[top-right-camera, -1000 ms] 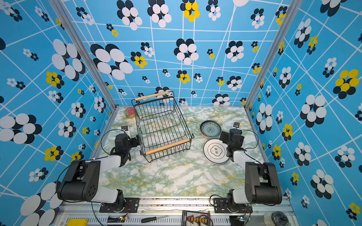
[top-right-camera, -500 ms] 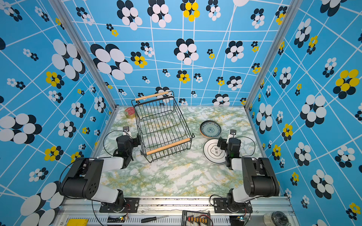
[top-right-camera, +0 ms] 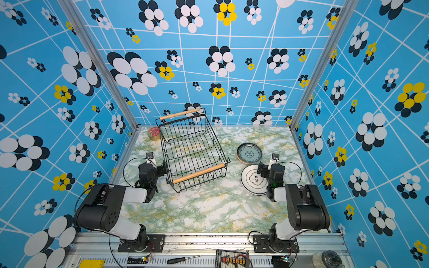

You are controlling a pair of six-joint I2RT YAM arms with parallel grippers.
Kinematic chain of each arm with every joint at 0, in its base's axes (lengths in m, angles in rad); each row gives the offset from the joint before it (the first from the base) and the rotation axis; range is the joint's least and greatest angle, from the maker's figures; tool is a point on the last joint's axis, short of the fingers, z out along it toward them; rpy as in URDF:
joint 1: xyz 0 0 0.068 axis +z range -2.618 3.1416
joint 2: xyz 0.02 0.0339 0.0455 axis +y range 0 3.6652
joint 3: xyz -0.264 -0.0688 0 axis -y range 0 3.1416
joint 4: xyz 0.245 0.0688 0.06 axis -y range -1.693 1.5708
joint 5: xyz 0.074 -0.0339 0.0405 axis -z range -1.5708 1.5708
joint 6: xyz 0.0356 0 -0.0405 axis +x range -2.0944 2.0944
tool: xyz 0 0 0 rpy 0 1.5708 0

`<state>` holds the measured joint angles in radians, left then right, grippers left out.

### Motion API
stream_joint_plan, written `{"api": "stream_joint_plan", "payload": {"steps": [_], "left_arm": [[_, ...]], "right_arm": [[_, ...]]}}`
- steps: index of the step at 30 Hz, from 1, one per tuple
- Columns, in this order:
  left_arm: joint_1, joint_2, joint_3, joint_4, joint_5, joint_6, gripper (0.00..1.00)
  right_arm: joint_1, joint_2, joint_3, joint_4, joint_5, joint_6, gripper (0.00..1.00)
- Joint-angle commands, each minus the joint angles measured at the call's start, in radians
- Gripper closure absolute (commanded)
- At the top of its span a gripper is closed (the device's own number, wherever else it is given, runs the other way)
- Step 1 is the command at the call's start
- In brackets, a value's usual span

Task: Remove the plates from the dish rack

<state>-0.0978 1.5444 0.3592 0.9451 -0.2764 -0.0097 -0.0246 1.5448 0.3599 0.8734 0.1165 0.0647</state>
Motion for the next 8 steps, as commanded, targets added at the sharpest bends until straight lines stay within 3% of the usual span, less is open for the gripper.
{"api": "stream_joint_plan", "payload": {"steps": [1, 8], "left_arm": [[0.009, 0.006, -0.003, 0.031, 0.017, 0.004, 0.01], [0.014, 0.006, -0.002, 0.027, 0.025, 0.000, 0.01]], "right_arm": [[0.010, -0.006, 0.025, 0.016, -0.017, -0.014, 0.01], [0.048, -0.003, 0.029, 0.013, 0.030, -0.046, 0.01]]}}
